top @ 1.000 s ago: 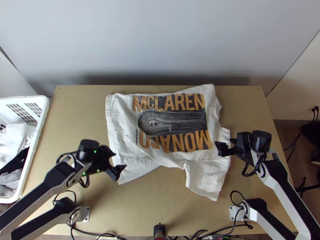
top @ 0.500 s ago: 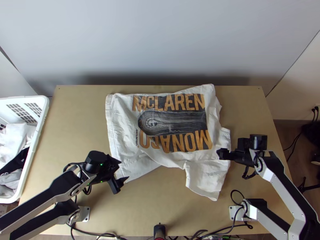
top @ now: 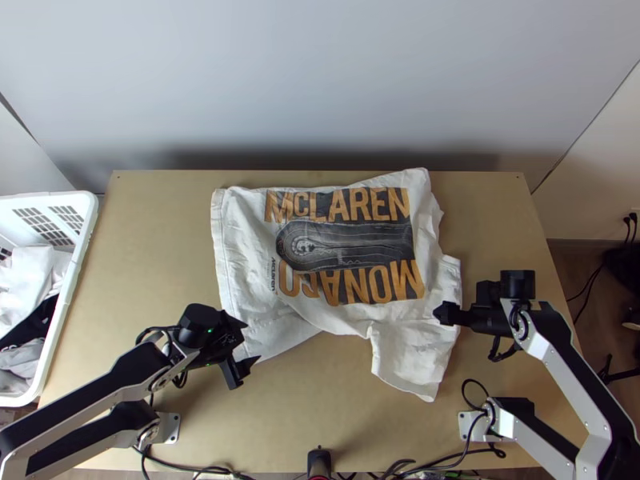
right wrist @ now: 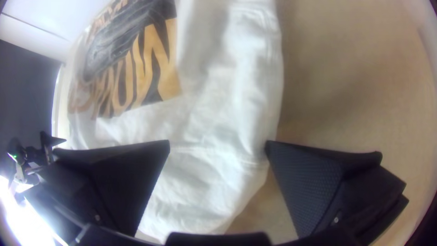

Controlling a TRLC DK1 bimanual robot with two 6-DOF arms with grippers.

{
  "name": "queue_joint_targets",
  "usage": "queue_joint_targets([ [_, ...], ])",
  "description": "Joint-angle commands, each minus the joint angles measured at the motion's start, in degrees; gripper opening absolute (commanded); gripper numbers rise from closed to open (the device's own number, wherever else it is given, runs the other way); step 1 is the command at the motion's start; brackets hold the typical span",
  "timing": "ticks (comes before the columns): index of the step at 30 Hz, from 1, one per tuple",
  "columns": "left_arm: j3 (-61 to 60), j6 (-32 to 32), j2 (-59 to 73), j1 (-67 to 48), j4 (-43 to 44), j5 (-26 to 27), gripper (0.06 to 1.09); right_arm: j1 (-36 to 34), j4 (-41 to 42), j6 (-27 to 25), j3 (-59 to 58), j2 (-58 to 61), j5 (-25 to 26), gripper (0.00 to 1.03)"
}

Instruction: Fold the t-shirt

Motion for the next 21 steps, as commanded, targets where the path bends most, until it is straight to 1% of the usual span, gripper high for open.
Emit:
queue_joint_targets([
  [1, -0.5, 0.9, 4.0, 1.2, 3.5, 0.0, 1.04, 0.2, -1.0, 0.3, -0.2, 3.3, -1.2, 0.98],
  [10, 0.4, 0.8, 9.6, 1.2, 8.4, 0.1, 1.04, 2.8, 0.3, 0.0, -0.4, 9.1, -1.3, 0.98],
  [16, 0.6, 0.9, 12.7, 1.6, 9.7, 0.1, 1.03, 4.8, 1.3, 0.3, -0.5, 9.1, -1.9, 0.97],
  [19, 0.8, 0.9, 13.2, 1.6, 9.8, 0.1, 0.93, 4.9, 1.3, 0.4, -0.5, 9.0, -2.2, 0.96],
  [21, 0.7, 1.0, 13.2, 1.7, 9.8, 0.1, 0.91, 4.6, 1.3, 0.3, -0.8, 8.6, -2.2, 0.96],
])
